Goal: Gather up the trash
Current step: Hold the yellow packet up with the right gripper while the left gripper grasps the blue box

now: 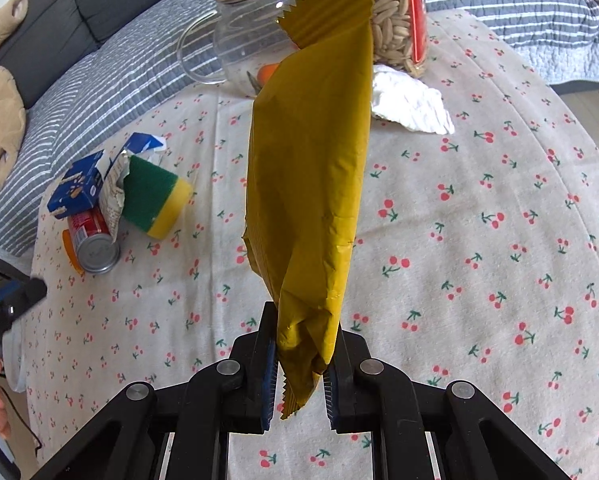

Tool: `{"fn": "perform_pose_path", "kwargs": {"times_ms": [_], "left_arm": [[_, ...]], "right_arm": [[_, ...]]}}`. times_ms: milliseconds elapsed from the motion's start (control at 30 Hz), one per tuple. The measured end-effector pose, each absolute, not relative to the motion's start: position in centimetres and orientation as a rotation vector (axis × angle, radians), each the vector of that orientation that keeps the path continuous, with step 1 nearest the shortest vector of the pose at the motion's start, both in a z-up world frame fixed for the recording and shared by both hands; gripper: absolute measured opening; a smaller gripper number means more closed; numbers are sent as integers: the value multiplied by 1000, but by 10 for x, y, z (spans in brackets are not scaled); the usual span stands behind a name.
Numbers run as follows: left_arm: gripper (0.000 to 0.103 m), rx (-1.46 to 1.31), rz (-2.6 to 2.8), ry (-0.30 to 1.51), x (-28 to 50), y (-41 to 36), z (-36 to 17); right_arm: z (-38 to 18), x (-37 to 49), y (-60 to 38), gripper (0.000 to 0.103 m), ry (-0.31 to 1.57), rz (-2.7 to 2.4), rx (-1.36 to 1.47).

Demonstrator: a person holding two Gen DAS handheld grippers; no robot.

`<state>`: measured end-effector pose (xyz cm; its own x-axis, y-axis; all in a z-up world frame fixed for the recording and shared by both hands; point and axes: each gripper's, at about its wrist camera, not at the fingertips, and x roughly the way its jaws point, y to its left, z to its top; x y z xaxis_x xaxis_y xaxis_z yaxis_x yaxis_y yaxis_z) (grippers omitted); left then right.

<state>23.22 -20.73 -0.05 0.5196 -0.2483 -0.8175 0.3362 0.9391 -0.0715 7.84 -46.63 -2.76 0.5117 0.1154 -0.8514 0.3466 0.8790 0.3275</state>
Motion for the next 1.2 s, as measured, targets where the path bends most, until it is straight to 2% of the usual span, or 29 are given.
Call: {"fn": "perform_pose_path", "kwargs": {"times_ms": [167, 333, 500, 833, 1200], "left_arm": [[101, 86, -284, 1000, 269, -224, -2], [92, 66, -223, 1066, 292, -235, -22], [62, 79, -184, 1098, 299, -237, -39], [61, 32, -273, 1028, 281, -214, -12], [61, -31, -328, 940, 235, -151, 19]], "right_arm": [[-29, 81, -470, 17, 1033, -146, 534], [-31, 87, -469, 17, 1041, -142, 544], [-31, 94, -467, 17, 1042, -129, 556], [-27, 97, -463, 17, 1034, -127, 547], [-12, 91, -454, 17, 994, -118, 567]]}}
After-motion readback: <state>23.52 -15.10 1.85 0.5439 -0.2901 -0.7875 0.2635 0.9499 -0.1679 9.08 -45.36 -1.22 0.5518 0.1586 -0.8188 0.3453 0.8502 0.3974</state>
